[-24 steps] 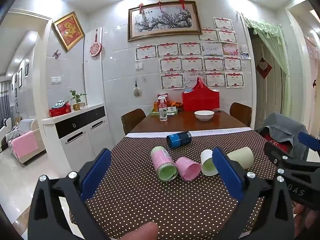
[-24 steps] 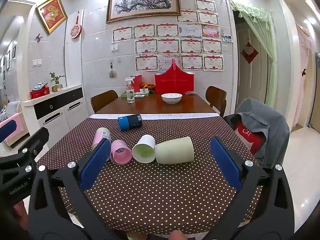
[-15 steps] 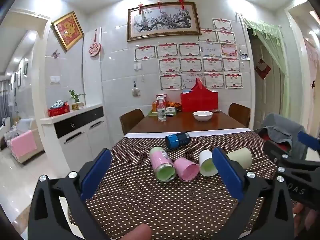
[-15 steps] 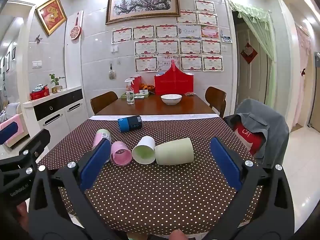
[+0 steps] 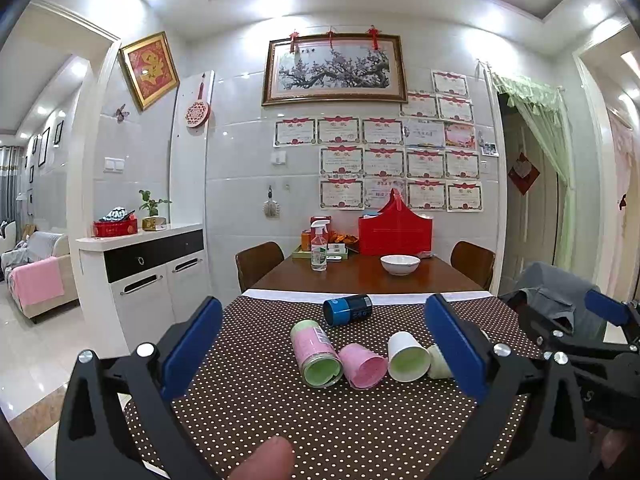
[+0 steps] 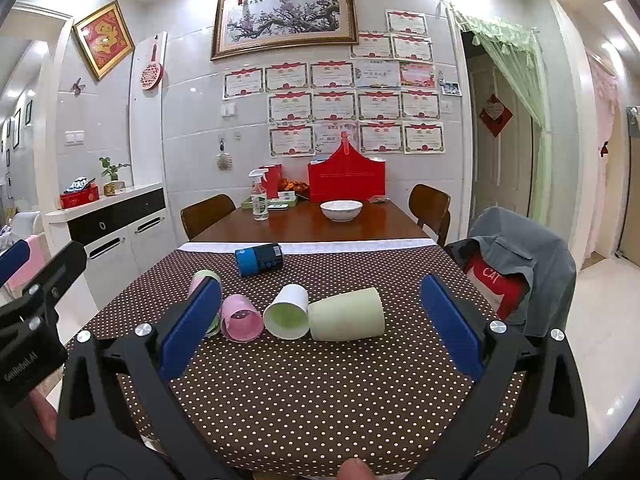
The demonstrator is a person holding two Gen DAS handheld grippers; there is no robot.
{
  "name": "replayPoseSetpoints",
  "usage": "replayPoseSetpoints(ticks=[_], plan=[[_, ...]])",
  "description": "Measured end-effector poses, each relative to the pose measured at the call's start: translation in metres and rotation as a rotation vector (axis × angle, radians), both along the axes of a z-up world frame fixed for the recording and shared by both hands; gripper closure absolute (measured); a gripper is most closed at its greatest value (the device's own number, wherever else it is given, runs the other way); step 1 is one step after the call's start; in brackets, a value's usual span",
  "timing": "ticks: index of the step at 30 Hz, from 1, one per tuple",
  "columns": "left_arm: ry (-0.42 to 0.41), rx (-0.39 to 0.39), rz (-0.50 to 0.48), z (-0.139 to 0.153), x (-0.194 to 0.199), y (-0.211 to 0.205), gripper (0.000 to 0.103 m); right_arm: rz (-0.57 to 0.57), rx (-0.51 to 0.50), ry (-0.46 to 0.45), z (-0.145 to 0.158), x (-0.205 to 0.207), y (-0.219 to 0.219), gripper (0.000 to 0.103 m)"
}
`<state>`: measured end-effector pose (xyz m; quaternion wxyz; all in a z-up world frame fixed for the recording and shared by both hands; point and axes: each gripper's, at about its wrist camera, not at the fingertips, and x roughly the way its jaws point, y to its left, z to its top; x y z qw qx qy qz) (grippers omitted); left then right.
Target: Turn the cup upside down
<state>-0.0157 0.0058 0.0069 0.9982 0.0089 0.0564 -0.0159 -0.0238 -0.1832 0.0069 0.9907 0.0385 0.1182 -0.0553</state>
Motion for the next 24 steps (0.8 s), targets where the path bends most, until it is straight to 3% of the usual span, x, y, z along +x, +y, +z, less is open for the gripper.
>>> replayPoseSetpoints(ticks=[5,24], plan=[[0.023,0.015,0.011,0.0029,0.0018,0.0008,0.004,0.012,-0.015,-0.035,0.0029,-0.0044,0.0008,0.006],[0.029,0.048,0.014,0.0023,0.0007,-0.0055,0.004,-0.013,-0.016,-0.029,0.0073,-0.006,-0.0036,0.006]])
